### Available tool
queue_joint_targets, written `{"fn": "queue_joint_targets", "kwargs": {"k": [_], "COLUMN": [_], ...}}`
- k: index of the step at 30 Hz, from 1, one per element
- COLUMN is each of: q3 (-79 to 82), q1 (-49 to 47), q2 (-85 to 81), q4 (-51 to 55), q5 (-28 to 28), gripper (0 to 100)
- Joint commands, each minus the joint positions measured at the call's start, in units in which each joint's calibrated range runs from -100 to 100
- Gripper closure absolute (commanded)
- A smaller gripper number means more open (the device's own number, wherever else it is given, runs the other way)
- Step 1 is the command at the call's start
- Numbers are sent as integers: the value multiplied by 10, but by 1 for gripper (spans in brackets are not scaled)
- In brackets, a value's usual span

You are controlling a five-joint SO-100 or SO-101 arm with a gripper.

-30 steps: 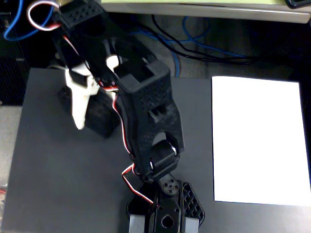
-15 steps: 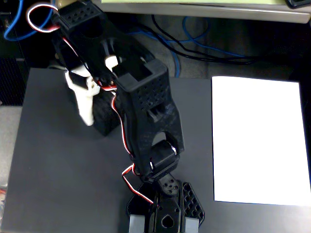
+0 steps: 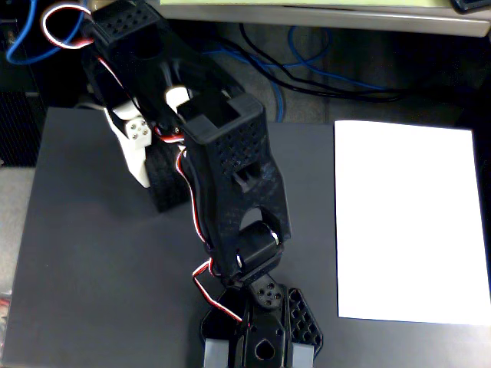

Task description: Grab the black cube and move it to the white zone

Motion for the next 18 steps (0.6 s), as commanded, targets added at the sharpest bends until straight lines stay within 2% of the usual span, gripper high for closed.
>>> {"fn": "queue_joint_targets", "kwargs": {"k": [1, 4, 7, 11, 18], "q3": [-24, -23, -23, -13, 49], "q1": [7, 7, 7, 37, 221], "q2": [-73, -159, -265, -414, -557], "q4": [20, 26, 69, 72, 72], "q5": [-136, -196, -239, -293, -316], "gripper": [98, 98, 98, 98, 98]}}
